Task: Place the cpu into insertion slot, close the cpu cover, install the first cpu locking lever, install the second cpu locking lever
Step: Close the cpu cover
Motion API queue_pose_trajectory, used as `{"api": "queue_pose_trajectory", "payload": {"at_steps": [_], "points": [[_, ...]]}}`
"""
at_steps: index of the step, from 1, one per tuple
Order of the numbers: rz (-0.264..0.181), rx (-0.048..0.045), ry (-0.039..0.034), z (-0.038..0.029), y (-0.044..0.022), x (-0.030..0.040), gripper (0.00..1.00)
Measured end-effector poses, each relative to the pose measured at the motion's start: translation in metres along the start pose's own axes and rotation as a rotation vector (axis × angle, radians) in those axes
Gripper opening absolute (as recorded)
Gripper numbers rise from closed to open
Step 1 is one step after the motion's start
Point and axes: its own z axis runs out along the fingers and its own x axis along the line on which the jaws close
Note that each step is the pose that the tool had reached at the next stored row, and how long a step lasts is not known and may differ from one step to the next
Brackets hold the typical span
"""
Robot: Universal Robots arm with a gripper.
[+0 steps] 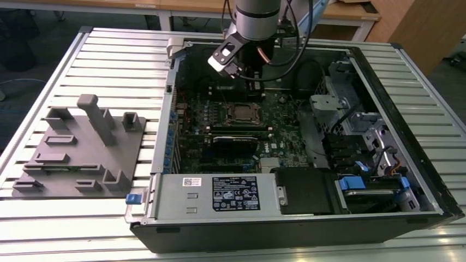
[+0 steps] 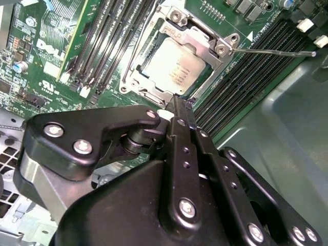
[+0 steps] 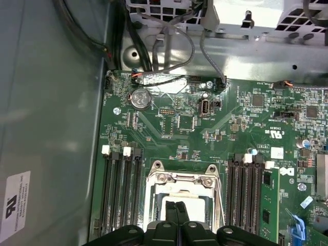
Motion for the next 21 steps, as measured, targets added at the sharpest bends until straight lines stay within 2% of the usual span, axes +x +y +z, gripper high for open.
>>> {"api": "queue_pose_trajectory", "payload": {"at_steps": [21], "points": [[-0.076, 0.0002, 0.0062, 0.0001, 0.0000, 0.0000, 0.10]]}}
